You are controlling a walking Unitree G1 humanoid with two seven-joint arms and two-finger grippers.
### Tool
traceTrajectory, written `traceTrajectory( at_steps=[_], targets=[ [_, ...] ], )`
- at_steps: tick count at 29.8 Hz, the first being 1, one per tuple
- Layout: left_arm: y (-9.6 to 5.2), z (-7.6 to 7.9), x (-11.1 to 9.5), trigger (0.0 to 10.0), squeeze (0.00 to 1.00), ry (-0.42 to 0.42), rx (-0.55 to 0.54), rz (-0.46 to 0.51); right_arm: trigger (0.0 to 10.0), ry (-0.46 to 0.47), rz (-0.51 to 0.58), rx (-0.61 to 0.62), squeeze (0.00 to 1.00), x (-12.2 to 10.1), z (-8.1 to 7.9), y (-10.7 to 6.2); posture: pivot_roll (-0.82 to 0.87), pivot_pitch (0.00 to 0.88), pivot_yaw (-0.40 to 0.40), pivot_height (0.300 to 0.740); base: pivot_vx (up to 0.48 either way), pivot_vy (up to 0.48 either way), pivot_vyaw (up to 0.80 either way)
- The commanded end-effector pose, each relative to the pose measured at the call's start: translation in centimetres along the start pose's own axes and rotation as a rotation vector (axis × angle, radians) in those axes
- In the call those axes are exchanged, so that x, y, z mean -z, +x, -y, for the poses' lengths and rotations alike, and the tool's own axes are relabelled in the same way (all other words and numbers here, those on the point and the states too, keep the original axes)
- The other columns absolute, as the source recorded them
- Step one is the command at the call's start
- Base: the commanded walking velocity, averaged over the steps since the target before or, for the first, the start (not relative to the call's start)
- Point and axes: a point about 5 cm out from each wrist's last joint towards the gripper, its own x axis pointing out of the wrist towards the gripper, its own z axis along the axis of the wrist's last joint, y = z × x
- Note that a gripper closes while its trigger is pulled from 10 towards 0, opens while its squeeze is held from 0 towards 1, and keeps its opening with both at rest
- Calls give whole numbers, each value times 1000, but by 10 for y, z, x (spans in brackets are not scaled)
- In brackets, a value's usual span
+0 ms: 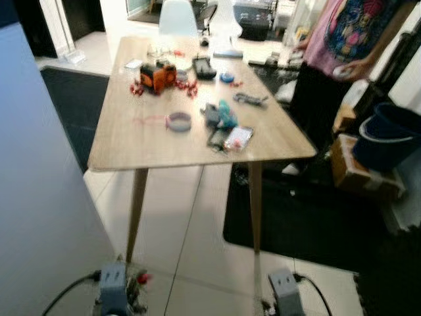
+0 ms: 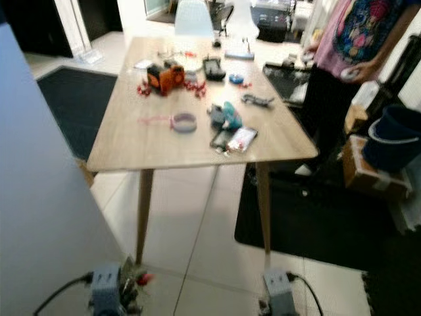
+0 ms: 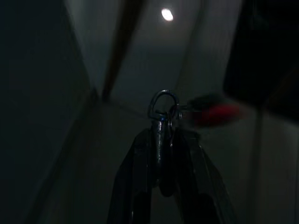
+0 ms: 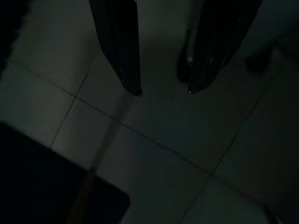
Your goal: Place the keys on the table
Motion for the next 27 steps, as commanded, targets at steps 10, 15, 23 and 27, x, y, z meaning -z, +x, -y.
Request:
traceTrajectory(
  at_steps=[10, 15, 23, 27],
  targets=[
    [-5, -4, 2, 10000, 0, -10, -17, 20, 10000, -8, 22, -22, 0, -6, -7, 3, 49, 77, -47, 740, 189, 0, 0],
    [-7, -4, 2, 10000, 0, -12, -8, 36, 10000, -10, 23, -24, 0, -6, -7, 3, 49, 77, -47, 740, 0, 0, 0],
    [-9, -2, 2, 10000, 0, -12, 18, 45, 10000, -15, 26, -26, 0, -7, -7, 3, 48, 75, -48, 740, 0, 0, 0],
    [-8, -1, 2, 10000, 0, -20, 27, 44, 10000, -17, 26, -27, 0, -7, -7, 3, 48, 76, -48, 740, 0, -283, 0]
  ],
)
